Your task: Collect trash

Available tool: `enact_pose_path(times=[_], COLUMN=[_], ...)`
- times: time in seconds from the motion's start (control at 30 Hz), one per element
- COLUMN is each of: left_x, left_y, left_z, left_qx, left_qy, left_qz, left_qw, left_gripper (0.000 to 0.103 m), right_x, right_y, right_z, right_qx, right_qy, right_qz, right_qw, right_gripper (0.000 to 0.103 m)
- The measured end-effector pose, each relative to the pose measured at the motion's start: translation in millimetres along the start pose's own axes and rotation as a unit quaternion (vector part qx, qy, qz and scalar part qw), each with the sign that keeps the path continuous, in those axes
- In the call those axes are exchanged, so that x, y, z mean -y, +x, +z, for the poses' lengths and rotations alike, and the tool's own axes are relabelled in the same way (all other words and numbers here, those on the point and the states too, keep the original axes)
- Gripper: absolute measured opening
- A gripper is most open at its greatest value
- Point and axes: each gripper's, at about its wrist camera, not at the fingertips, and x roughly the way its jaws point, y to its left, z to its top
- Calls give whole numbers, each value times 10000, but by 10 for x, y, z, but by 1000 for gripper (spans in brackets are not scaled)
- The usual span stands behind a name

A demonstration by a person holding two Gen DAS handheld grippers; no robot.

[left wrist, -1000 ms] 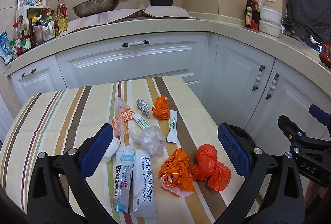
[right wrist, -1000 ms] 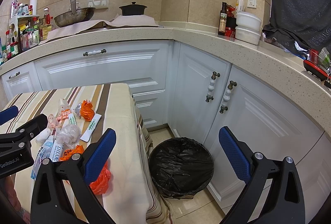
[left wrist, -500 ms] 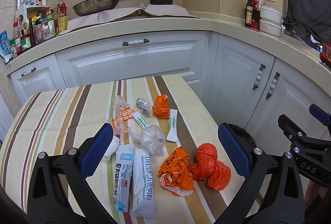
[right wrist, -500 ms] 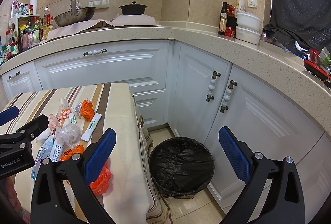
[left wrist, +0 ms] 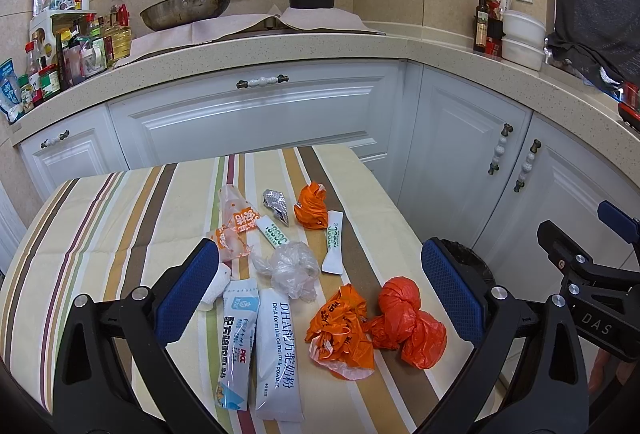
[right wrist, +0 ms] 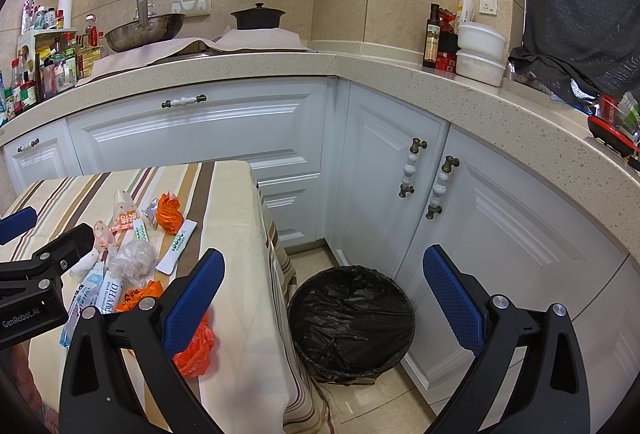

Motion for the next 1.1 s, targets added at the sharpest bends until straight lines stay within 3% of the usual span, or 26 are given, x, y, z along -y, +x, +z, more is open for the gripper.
enact_pose_path(times=[0.33,0.9,0.93,1.03,1.1], left_x=[-18,-824,-842,-899,-946], left_y=[16,112,109,118,139], left_z=[-15,-582,-613,-682,-713], left_qx=[-5,-602,-644,-746,-811], left_qy=[-12,-290,-307,-360,-396], left_qz=[7,354,338,269,258], left_qw=[10000,9971,9969,9962,9956], left_gripper=[99,98,97,90,87], right_x=[-55,-658,-689,-770,-809], right_y=[29,352,379,477,548], right_z=[-33,-425,-436,-477,-500], right_qx=[-28,-534,-575,-763,-894], right_qy=[32,-156,-186,-222,-232], right_qz=[95,1225,1255,1444,1492], right_qw=[9999,9909,9903,9863,9845], right_gripper=[97,95,92,66,65])
